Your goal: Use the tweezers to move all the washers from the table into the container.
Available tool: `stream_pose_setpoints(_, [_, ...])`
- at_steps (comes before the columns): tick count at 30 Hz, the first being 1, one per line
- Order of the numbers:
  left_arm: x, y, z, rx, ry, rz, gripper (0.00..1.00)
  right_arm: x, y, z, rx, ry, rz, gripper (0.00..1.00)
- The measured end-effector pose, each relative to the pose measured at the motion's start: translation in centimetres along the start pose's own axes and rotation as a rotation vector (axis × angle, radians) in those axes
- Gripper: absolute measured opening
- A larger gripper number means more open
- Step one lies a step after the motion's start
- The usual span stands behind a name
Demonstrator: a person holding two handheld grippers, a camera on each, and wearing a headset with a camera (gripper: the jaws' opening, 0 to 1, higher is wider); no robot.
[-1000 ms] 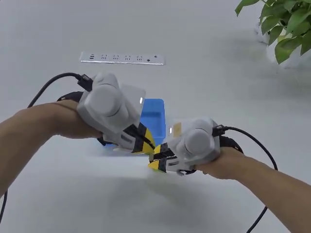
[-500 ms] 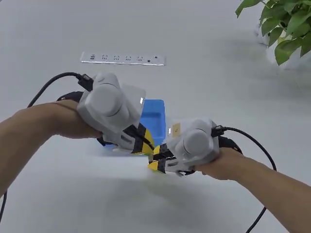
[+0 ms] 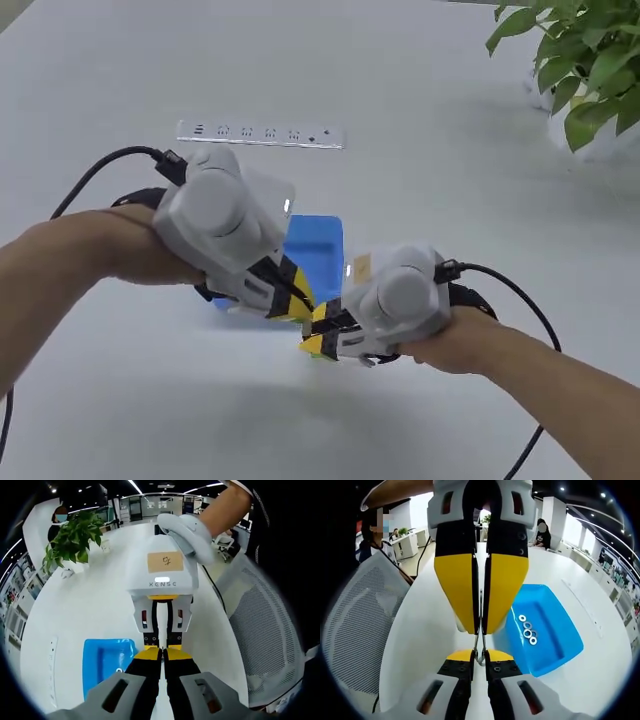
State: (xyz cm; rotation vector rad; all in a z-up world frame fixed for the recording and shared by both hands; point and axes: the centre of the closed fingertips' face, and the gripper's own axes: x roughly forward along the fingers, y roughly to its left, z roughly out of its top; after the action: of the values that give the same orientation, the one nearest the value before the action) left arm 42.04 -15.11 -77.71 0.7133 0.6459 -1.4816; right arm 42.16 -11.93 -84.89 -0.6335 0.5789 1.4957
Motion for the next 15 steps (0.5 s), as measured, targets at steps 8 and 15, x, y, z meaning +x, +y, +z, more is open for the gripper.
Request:
stream_pose_setpoints(8, [-1.4,0.1,0.5,-0.006,0.004,0.008,0.05,-0.5,-0.2,1.4,-0.021,-0.008,0.004,0.10])
stream_pose_setpoints(15, [-2.6,0.6,0.9,-0.010,0.002,0.028,0.05,-1.0,-0.8,2.6,-0.040,-0.016,0.000,0.10])
